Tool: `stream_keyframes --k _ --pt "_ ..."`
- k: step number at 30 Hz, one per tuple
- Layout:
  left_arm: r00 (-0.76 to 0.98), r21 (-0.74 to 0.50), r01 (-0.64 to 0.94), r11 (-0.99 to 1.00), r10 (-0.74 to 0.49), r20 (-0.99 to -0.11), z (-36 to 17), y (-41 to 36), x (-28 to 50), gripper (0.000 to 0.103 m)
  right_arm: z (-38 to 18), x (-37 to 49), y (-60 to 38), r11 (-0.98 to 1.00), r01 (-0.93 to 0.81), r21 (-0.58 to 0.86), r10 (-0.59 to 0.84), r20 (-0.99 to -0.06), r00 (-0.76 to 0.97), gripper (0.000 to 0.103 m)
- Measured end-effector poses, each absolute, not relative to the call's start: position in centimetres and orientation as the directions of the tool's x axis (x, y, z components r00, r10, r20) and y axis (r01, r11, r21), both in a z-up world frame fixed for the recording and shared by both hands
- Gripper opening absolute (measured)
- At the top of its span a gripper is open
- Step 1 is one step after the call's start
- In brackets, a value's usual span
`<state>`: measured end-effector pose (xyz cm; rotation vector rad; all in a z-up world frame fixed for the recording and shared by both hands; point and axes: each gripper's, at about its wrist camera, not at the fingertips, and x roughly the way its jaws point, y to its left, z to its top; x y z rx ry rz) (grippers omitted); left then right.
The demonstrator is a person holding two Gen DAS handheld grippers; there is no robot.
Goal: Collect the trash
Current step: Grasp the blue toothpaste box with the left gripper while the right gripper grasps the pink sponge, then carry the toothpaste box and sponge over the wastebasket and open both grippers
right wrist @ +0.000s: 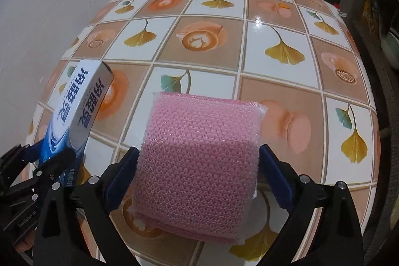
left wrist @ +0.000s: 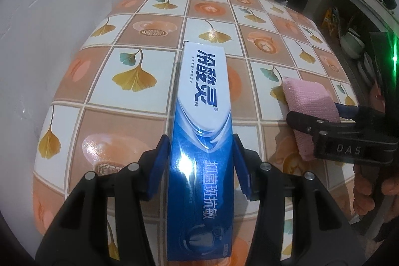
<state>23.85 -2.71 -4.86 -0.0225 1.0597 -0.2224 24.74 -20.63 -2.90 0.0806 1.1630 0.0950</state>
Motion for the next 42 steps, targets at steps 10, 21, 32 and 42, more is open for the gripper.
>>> stream_keyframes --k 10,21,32,42 --pt "0.503 -0.093 0.181 0.979 -0.174 -0.847 -4.2 -3.3 23.2 0.046 -2.8 24.1 -20.8 0.997 -0.022 0.07 0.072 -0.913 0.402 0.084" --pt "0.533 -0.087 0.183 0.979 -0.173 -0.828 -3.0 -3.2 22.7 0.046 -2.3 23.5 -21.7 0.993 0.001 0.115 0.104 -0.903 0.416 0.079" --pt "0.551 -0.089 0.187 0.978 -0.18 -0.815 -2.1 -3.4 22.0 0.046 -0.2 22.3 -22.8 0.988 0.019 0.153 0.127 -0.877 0.464 0.079" --pt "0.551 -0.119 0.204 0.972 -0.215 -0.807 -1.8 -3.7 21.3 0.046 0.5 20.7 -24.1 0.977 0.057 0.206 0.153 -0.862 0.483 0.079"
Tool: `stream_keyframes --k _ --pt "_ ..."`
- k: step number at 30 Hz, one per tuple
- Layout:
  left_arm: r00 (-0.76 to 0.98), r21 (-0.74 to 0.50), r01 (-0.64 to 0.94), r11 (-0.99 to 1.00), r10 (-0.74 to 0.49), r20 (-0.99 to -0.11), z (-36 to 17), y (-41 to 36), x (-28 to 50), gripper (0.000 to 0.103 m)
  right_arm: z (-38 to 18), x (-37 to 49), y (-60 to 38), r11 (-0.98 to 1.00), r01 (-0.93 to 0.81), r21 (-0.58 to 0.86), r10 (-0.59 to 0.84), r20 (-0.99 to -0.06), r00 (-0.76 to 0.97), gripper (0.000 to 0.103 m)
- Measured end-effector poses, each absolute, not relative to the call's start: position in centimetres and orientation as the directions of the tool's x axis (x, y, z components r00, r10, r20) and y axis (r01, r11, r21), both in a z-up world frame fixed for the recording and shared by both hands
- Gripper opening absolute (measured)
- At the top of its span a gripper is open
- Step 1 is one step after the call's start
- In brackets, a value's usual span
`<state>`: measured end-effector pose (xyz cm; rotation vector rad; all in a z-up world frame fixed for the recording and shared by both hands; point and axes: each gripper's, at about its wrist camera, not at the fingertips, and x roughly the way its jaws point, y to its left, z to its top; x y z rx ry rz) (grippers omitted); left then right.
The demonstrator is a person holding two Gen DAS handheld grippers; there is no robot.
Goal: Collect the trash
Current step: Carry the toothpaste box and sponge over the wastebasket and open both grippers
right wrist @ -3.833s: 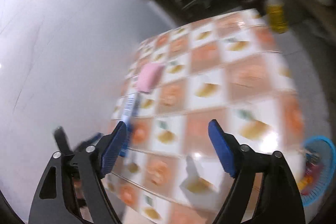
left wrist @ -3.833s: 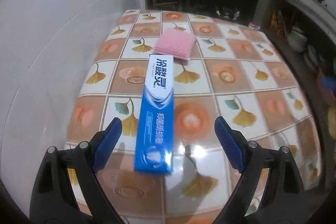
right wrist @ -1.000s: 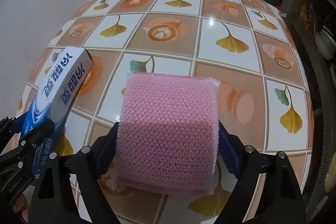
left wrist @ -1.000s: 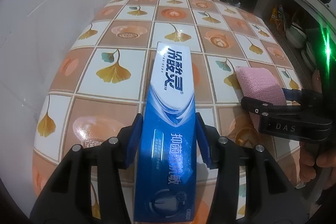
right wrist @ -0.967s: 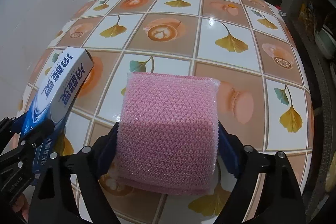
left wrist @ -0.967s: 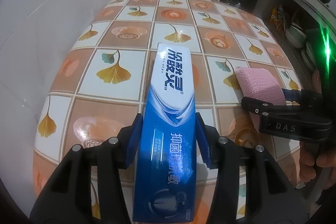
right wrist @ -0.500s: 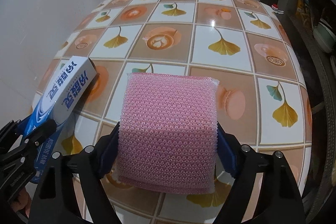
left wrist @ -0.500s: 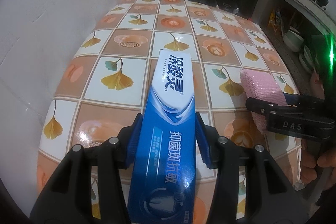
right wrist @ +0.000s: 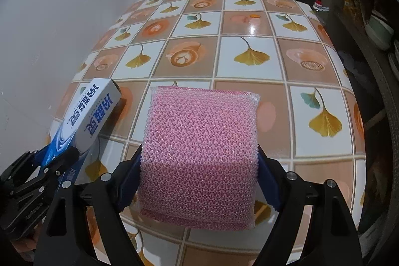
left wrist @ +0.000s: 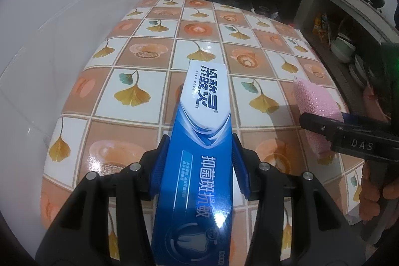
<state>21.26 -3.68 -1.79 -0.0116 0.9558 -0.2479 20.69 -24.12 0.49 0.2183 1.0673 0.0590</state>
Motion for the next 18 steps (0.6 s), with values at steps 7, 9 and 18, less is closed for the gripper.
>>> stream_keyframes --k 7,9,18 --pt "0.544 -0.153 0.272 0.95 -0.282 -0.79 -0.7 -5.8 20.9 0.046 1.7 17.8 -27.5 0.947 0.133 0.293 0.178 -0.821 0.542 0.079" --pt "0.542 -0.151 0.309 0.939 -0.305 -0.783 -0.1 -7.3 20.6 0.046 2.4 16.7 -29.0 0.936 0.159 0.313 0.172 -0.805 0.568 0.079" --pt "0.484 -0.19 0.522 0.832 -0.472 -0.737 3.5 -16.1 18.5 0.046 6.6 7.1 -40.2 0.864 0.369 0.341 -0.012 -0.721 0.693 0.079"
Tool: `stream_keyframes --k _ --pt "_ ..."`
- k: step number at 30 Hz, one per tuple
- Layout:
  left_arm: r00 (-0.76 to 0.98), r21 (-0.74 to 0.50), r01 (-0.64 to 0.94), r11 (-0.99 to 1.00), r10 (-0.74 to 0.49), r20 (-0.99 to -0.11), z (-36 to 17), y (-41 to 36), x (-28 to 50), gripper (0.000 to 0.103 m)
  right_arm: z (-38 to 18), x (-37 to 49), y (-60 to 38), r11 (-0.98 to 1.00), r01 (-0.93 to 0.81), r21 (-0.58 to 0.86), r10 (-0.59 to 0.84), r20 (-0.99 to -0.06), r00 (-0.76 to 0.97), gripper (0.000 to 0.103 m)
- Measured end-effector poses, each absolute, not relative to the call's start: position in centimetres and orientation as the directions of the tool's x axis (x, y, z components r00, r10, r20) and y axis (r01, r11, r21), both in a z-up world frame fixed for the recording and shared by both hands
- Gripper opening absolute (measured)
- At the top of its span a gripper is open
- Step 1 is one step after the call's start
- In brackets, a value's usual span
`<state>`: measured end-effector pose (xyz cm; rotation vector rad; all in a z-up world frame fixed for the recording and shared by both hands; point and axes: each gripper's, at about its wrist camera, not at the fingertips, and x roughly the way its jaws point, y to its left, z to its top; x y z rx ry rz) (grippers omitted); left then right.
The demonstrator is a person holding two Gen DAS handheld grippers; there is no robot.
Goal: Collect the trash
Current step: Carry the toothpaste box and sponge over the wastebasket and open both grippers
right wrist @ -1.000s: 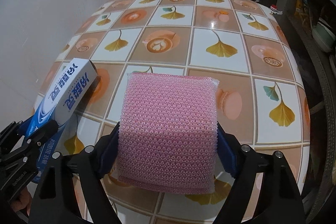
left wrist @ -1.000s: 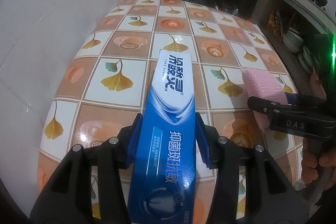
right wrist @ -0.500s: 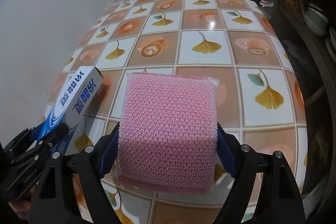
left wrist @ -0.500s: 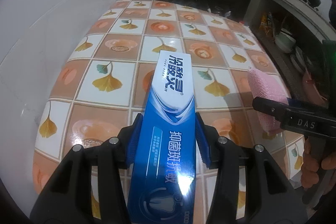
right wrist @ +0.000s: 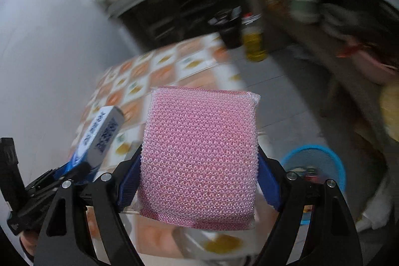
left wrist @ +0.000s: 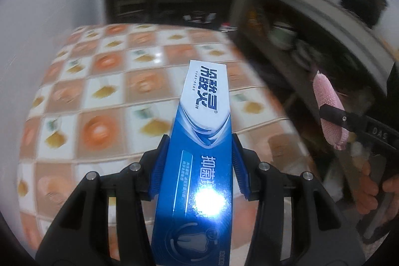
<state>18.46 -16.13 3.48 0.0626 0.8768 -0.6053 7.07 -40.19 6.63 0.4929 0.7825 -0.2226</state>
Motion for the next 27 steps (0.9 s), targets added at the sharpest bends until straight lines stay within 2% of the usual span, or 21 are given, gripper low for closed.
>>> stream_keyframes --k 6,10,15,27 --pt "0.352 -0.25 0.667 0.702 -0.592 -0.725 4.9 -23.4 16.5 0.046 5.7 -1.2 -48.1 0.745 0.576 0.336 -0.181 -0.729 0.66 0.079" --pt "0.235 -0.286 0.728 0.623 -0.619 -0.749 4.1 -28.5 15.0 0.046 2.5 -5.4 -51.5 0.65 0.677 0.344 -0.221 -0.768 0.602 0.079" --pt "0.052 -0.382 0.735 0.561 -0.608 -0.792 1.3 -34.3 14.3 0.046 -2.5 -8.3 -53.5 0.56 0.745 0.363 -0.19 -0.819 0.542 0.079" --pt "-0.158 -0.421 0.72 0.551 -0.461 -0.873 -6.2 -45.0 14.5 0.046 -14.0 -8.6 -56.5 0.399 0.796 0.456 0.006 -0.869 0.495 0.079"
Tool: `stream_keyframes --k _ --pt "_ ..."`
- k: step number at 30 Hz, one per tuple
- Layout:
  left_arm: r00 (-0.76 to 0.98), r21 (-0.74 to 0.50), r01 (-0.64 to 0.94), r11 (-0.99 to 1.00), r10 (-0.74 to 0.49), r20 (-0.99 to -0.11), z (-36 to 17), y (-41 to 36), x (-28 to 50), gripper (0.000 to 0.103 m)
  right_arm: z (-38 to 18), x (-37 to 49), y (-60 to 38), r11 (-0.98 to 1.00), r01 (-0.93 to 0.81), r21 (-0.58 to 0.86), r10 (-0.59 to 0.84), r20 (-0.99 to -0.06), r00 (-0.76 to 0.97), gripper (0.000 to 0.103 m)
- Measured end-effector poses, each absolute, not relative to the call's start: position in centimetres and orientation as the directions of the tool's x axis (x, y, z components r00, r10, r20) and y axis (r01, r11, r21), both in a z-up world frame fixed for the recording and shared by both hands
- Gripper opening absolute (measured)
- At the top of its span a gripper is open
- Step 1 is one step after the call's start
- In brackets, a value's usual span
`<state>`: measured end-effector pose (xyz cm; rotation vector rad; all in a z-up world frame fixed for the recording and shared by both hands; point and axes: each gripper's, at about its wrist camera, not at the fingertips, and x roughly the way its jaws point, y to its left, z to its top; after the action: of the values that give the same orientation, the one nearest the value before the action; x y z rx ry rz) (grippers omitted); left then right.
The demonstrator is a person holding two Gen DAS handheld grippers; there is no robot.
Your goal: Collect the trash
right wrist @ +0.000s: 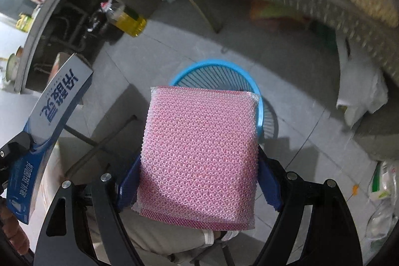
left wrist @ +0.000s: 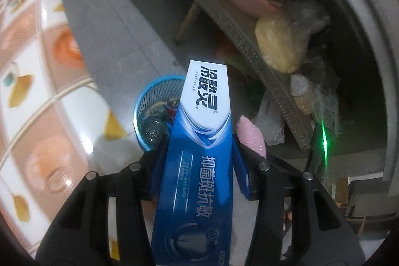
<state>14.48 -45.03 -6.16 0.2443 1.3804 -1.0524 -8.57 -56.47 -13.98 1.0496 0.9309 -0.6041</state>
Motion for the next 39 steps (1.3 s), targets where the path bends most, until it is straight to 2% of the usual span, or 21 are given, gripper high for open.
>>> stream_keyframes --k 7,10,14,19,30,39 --pt "-0.171 -0.389 0.721 0.574 -0.396 -0.902 -10.0 -49.6 15.5 0.047 -18.3 -6.5 -58.6 0.364 0.809 0.461 0.066 -0.88 0.471 0.079" --pt "-0.149 -0.379 0.722 0.579 -0.404 -0.902 -10.4 -50.2 16.0 0.067 -19.1 -5.2 -59.4 0.372 0.796 0.477 0.054 -0.868 0.494 0.084" --pt "-0.138 -0.371 0.724 0.582 -0.405 -0.904 -10.9 -50.5 16.3 0.068 -22.0 -3.4 -60.4 0.387 0.814 0.433 0.057 -0.893 0.447 0.086" --pt "-0.117 -0.375 0.727 0.575 -0.434 -0.893 -9.7 -49.6 16.3 0.068 -24.2 -4.1 -60.7 0.326 0.832 0.45 0.096 -0.891 0.444 0.086" --pt "-0.044 -0.374 0.752 0.542 -0.525 -0.85 -4.5 -45.1 14.8 0.069 -22.0 -7.1 -60.4 0.31 0.838 0.45 0.037 -0.886 0.462 0.086" --pt "0.216 -0.247 0.774 0.582 -0.611 -0.762 0.3 -33.4 12.4 0.083 -13.2 -8.5 -55.5 0.49 0.771 0.408 -0.121 -0.843 0.523 0.086"
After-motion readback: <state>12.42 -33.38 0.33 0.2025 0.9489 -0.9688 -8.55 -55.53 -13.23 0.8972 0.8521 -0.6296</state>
